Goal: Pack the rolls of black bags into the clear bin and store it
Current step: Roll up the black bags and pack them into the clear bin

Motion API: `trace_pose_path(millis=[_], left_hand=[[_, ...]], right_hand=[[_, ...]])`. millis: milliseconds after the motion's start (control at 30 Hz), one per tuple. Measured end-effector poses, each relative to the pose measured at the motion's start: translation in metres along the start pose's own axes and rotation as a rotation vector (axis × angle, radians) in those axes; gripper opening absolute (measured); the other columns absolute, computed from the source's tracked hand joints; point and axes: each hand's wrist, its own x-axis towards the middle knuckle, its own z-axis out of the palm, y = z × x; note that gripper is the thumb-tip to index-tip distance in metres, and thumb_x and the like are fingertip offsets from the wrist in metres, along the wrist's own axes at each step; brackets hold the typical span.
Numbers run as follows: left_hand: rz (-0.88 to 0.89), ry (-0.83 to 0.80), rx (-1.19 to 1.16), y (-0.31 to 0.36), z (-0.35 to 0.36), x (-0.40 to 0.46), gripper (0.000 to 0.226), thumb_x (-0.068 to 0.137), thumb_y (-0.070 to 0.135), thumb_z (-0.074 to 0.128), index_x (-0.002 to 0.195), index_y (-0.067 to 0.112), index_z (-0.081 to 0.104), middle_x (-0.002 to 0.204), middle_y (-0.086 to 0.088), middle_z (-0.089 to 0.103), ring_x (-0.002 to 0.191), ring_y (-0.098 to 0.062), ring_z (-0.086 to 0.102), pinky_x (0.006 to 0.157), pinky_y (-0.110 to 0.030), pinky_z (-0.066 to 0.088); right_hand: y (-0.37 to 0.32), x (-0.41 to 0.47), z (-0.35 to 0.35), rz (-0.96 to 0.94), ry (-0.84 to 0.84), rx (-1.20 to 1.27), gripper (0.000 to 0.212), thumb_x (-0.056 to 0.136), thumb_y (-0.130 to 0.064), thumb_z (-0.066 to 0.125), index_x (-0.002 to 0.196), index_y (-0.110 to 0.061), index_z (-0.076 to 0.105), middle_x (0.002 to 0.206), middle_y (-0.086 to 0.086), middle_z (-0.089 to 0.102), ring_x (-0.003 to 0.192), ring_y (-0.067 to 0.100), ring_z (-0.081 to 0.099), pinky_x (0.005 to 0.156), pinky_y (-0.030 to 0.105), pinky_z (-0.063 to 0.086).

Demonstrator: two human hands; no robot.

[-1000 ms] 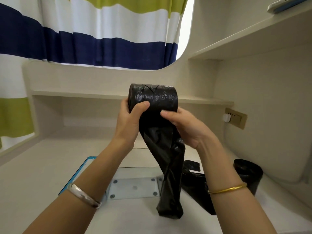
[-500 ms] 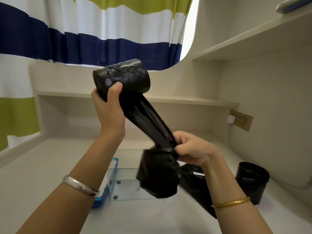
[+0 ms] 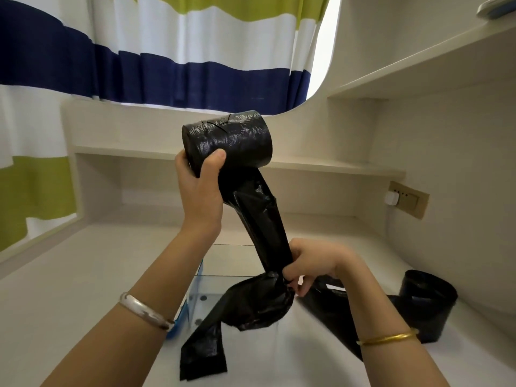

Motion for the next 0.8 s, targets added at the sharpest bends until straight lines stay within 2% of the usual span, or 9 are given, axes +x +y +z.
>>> trace_pose_path(millis=[67,133,200,333,400,500,600,700,800], left_hand=[[0.005,0.005,0.006,0.001,0.001,0.001,0.067,0.054,0.046,0.061,0.112,0.016,0.046,0.103,0.001,0.054,0.097,-0.015,0.057,0.081,-0.032,0.051],[0.018,0.009,-0.003,0.003,0.001,0.003,0.059,0.055,0.045,0.061,0.107,0.022,0.046,0.105,0.001,0.054,0.102,-0.019,0.056,0.089,-0.039,0.051],[0.043,0.012,-0.005,0.005,0.001,0.005,0.055,0.054,0.045,0.061,0.104,0.026,0.046,0.104,0.002,0.054,0.103,-0.018,0.055,0.090,-0.039,0.050],[0.061,0.026,-0.008,0.005,0.001,0.003,0.051,0.054,0.043,0.062,0.101,0.029,0.046,0.102,0.004,0.054,0.101,-0.017,0.055,0.092,-0.041,0.049],[0.061,0.037,-0.016,0.005,-0.001,0.003,0.052,0.055,0.043,0.062,0.102,0.028,0.046,0.104,0.004,0.054,0.102,-0.017,0.055,0.094,-0.043,0.049],[0.061,0.045,-0.034,0.006,-0.004,0.006,0.055,0.055,0.043,0.062,0.105,0.027,0.045,0.108,0.001,0.053,0.106,-0.018,0.055,0.094,-0.042,0.050],[0.074,0.040,-0.045,0.008,-0.005,0.009,0.059,0.056,0.043,0.062,0.109,0.025,0.045,0.111,0.000,0.053,0.109,-0.019,0.055,0.094,-0.040,0.050],[0.057,0.022,-0.088,0.010,-0.005,0.011,0.057,0.056,0.042,0.063,0.107,0.026,0.046,0.111,-0.001,0.053,0.110,-0.020,0.055,0.095,-0.039,0.050],[0.040,0.015,-0.106,0.009,-0.005,0.012,0.056,0.055,0.042,0.063,0.106,0.025,0.046,0.110,-0.001,0.054,0.108,-0.020,0.055,0.096,-0.041,0.049]], right_hand=[[0.001,0.004,-0.002,0.020,0.192,0.049,0.020,0.084,0.008,0.045,0.086,-0.002,0.062,0.069,0.007,0.064,0.052,0.013,0.063,0.057,0.027,0.059],[0.007,0.009,-0.004,0.025,0.407,0.328,0.023,0.085,0.008,0.042,0.094,0.005,0.062,0.074,0.012,0.063,0.052,0.017,0.064,0.056,0.028,0.059],[0.010,0.014,-0.001,0.021,0.503,0.554,0.023,0.088,0.004,0.042,0.100,0.006,0.062,0.081,0.014,0.062,0.055,0.019,0.061,0.053,0.027,0.056],[0.010,0.022,0.002,0.034,0.655,0.557,0.022,0.094,-0.004,0.041,0.083,-0.009,0.060,0.072,0.008,0.044,0.053,0.015,0.035,0.045,0.023,0.032],[0.006,0.022,0.001,-0.004,0.664,0.684,0.025,0.095,-0.004,0.039,0.079,-0.011,0.058,0.068,0.006,0.043,0.051,0.015,0.034,0.045,0.024,0.030],[-0.002,0.016,0.001,-0.110,0.502,1.032,0.026,0.096,0.000,0.037,0.084,-0.007,0.059,0.075,0.014,0.060,0.059,0.024,0.061,0.054,0.029,0.054],[-0.002,0.009,0.004,-0.146,0.317,1.176,0.024,0.095,-0.005,0.035,0.085,-0.003,0.057,0.059,0.011,0.064,0.046,0.020,0.064,0.044,0.025,0.053],[-0.002,-0.001,0.009,-0.235,0.033,0.978,0.017,0.081,-0.021,0.057,0.075,-0.005,0.059,0.048,0.003,0.057,0.034,0.011,0.056,0.035,0.019,0.046],[-0.001,-0.005,0.017,-0.501,-0.445,0.760,0.016,0.083,-0.022,0.065,0.085,-0.007,0.068,0.071,0.003,0.073,0.060,0.011,0.071,0.054,0.020,0.056]])
